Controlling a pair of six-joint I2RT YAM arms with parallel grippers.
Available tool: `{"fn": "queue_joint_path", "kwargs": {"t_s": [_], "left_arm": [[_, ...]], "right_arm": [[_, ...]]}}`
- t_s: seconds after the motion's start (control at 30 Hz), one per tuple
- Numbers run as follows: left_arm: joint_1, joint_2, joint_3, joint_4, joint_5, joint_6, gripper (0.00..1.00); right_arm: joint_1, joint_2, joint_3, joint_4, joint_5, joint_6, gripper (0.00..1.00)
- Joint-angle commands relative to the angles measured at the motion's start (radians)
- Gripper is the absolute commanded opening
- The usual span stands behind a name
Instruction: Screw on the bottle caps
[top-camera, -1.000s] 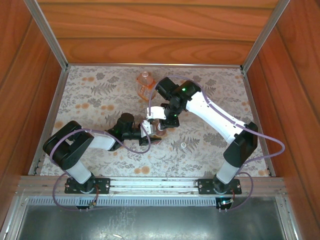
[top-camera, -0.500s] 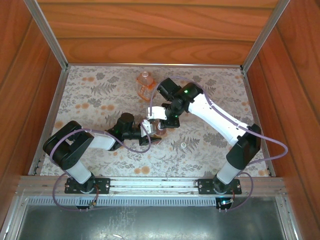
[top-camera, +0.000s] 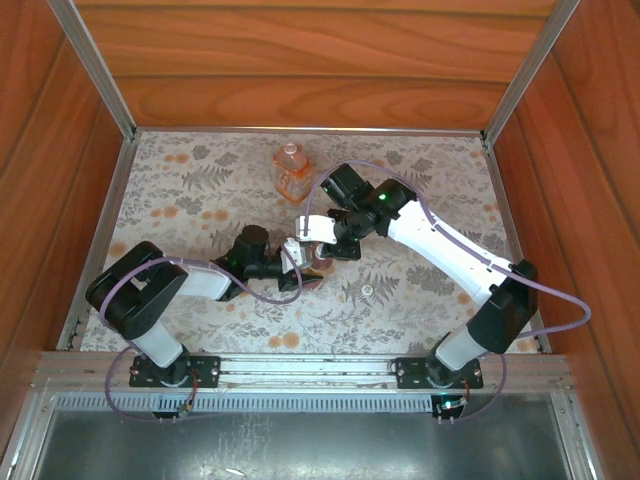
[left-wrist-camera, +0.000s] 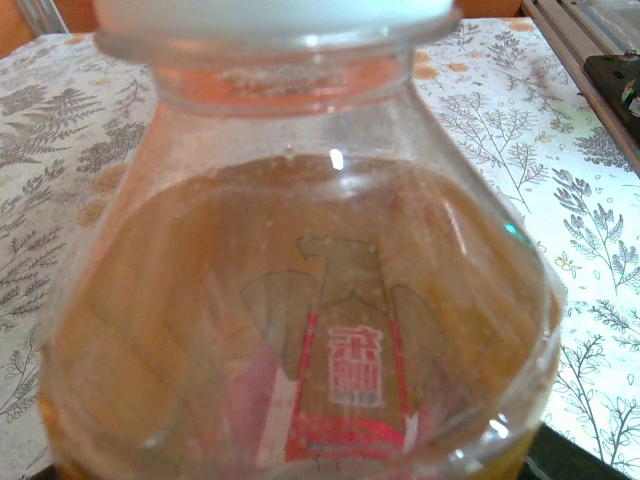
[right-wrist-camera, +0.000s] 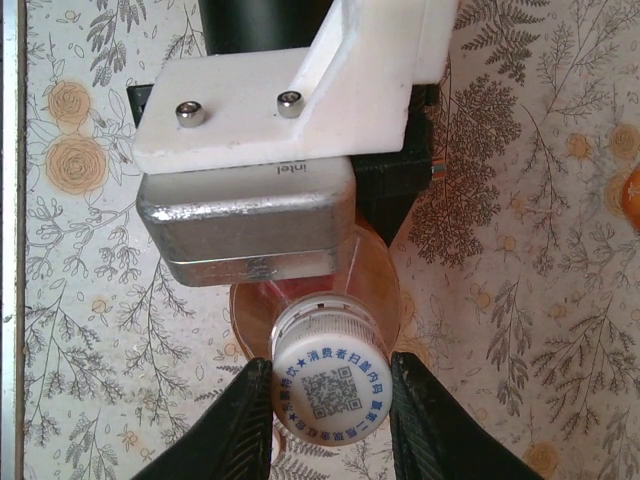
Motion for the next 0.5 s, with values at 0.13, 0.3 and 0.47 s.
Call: {"fn": "queue_joint_path", "kwargs": {"t_s": [0.13, 0.3, 0.47], "left_arm": [[0.003, 0.009, -0.002, -0.066, 0.008, 0.003, 0.55], [0.003, 0.008, -0.003, -0.065, 0.002, 0.012, 0.55], [0.002, 0.005, -0.005, -0.065, 0.002, 0.014, 0.55]], "right_arm": [[0.014, 0.053, 0.007, -0.057, -0.004, 0.139, 0.25], [0.014, 0.094, 0.047, -0.117, -0.012, 0.224, 0.26], [0.014, 0.126, 0.055, -0.143, -0.016, 0.282, 0.26]]}}
